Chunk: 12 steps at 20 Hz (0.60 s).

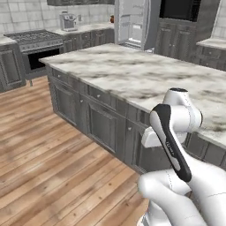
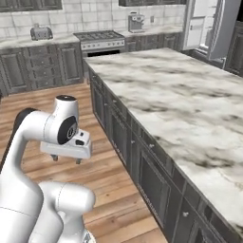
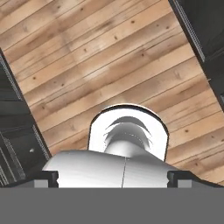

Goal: Retrieve the butter from the fridge and place it on a plate on the dining table. Then retrieve the butter knife by the fridge and place it near the plate.

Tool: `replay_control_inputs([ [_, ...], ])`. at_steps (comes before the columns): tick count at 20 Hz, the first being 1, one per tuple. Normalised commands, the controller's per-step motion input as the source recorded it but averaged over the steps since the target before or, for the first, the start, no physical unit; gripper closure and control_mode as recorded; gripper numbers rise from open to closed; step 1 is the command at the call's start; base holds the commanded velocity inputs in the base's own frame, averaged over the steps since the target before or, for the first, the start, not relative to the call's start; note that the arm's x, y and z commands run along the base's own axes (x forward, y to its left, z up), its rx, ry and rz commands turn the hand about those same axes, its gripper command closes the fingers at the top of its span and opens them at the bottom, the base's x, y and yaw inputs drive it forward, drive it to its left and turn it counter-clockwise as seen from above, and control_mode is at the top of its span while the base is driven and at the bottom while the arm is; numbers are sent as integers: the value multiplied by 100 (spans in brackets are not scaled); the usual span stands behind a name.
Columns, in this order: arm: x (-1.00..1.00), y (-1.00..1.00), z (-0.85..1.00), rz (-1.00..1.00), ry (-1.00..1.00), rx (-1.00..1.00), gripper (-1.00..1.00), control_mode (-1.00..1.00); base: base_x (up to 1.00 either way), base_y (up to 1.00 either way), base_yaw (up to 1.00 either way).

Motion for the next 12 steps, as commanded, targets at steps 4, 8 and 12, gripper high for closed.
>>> replay_control_inputs([
  [4,0,0,0,0,0,0,-100,100,100,100,-5],
  [8,0,0,0,0,0,0,-100,100,100,98,0],
  [12,0,0,0,0,0,0,-100,100,100,73,0],
])
